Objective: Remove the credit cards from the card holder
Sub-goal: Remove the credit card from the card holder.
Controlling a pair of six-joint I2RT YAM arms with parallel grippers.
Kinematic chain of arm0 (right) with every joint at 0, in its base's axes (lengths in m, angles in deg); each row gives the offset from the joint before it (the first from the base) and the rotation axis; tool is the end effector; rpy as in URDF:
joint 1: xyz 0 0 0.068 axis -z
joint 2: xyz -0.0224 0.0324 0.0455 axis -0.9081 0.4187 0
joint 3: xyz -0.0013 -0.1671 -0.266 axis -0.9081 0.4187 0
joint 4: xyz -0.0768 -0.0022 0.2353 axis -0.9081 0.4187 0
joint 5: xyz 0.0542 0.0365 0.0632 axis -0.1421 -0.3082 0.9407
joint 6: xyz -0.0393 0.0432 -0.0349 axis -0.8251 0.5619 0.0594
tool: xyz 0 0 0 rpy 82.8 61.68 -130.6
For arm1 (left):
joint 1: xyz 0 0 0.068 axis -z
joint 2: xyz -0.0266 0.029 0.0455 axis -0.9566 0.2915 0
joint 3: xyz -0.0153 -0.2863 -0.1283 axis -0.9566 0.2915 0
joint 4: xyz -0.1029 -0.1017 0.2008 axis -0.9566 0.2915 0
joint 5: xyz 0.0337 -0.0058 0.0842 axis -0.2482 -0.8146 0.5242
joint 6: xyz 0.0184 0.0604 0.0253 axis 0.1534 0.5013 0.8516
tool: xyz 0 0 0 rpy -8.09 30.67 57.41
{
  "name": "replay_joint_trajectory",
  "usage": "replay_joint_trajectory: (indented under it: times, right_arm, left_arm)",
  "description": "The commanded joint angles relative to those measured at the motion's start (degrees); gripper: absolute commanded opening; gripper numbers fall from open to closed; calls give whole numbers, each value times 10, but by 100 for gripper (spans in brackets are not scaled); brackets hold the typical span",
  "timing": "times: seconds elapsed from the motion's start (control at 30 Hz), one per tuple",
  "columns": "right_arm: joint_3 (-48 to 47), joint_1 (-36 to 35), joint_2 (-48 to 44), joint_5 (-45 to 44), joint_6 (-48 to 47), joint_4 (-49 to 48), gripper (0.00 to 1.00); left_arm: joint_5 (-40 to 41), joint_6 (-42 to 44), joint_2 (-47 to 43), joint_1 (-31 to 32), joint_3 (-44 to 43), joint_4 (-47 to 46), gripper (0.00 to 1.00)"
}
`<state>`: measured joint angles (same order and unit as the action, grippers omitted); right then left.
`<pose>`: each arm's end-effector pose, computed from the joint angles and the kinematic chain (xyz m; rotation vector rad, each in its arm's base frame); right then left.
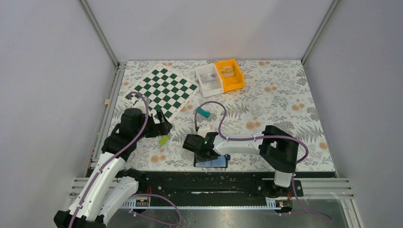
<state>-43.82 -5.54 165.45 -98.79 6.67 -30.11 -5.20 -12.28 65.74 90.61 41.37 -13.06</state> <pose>0.1346 0.3325 0.1956 -0.3141 2.6818 0.1796 0.1151 -0.0417 0.3023 -0.1063 2.2371 -0.5186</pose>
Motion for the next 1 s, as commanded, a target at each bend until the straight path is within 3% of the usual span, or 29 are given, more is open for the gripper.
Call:
replay_joint_trajectory:
  times: [0.0, 0.13, 0.43, 0.67, 0.97]
  right_arm:
    - [34, -5, -18, -15, 4, -15, 52]
    - [72, -5, -56, -11, -13, -61, 41]
    - [157, -5, -124, 2, -42, -150, 29]
    - [231, 10, -169, 56, -56, -264, 28]
    - [323, 34, -229, 97, -39, -388, 29]
  left_arm:
    - [-30, 6, -1, 1, -2, -22, 99]
    - [-89, -22, 13, 1, 4, -27, 99]
    - [-226, -90, 62, 2, 69, -101, 98]
    - [-307, -133, 100, 25, 117, -191, 79]
    - [-293, -197, 205, 123, 135, -297, 47]
